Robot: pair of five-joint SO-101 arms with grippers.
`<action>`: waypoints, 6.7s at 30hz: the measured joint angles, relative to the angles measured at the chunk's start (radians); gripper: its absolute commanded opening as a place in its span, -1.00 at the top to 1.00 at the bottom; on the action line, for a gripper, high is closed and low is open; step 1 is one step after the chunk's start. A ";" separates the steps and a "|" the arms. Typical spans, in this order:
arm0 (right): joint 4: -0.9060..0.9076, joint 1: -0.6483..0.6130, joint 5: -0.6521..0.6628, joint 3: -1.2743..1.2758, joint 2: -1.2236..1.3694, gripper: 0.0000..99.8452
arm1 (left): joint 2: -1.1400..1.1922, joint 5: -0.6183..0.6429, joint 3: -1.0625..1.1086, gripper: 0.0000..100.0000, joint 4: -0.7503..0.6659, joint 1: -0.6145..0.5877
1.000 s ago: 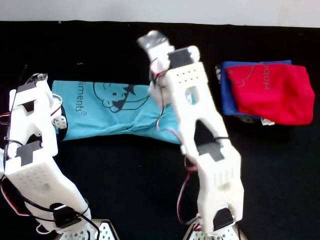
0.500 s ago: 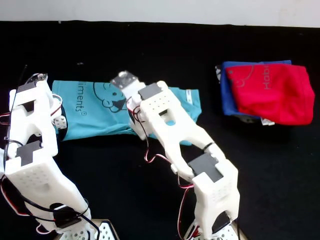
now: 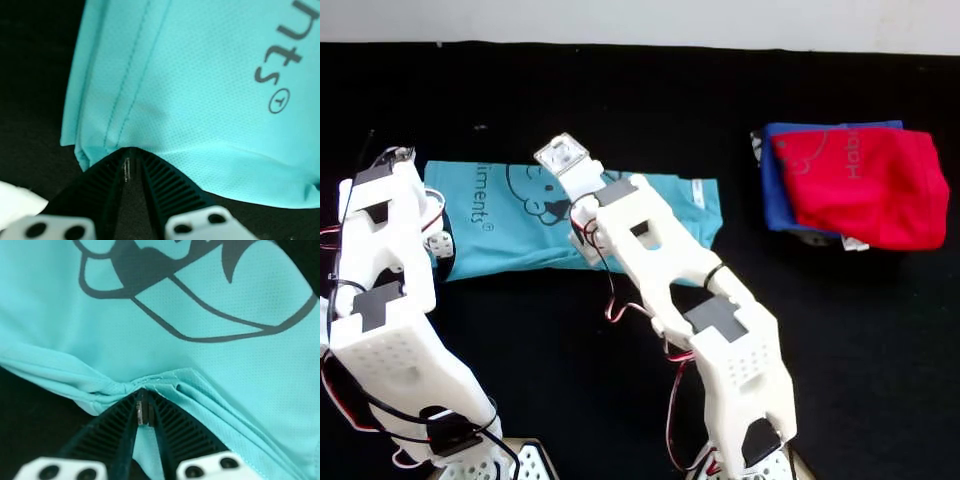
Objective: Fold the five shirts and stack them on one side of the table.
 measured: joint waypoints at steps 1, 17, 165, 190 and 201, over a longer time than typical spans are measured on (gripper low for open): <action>0.000 0.000 0.000 0.000 0.000 0.99 | 0.000 0.002 0.000 0.98 0.000 0.000; 0.285 0.146 0.000 -0.038 -0.404 0.72 | -0.081 0.000 -0.181 0.97 0.178 0.000; -0.081 1.083 0.189 1.765 -2.007 0.99 | 0.028 -0.020 -0.629 0.98 0.588 0.858; -0.081 1.083 0.189 1.765 -2.007 0.99 | 0.595 -0.017 -1.120 0.97 0.063 0.703; -0.084 1.083 0.189 1.765 -2.007 0.99 | 0.680 -0.018 -1.602 0.97 0.270 0.635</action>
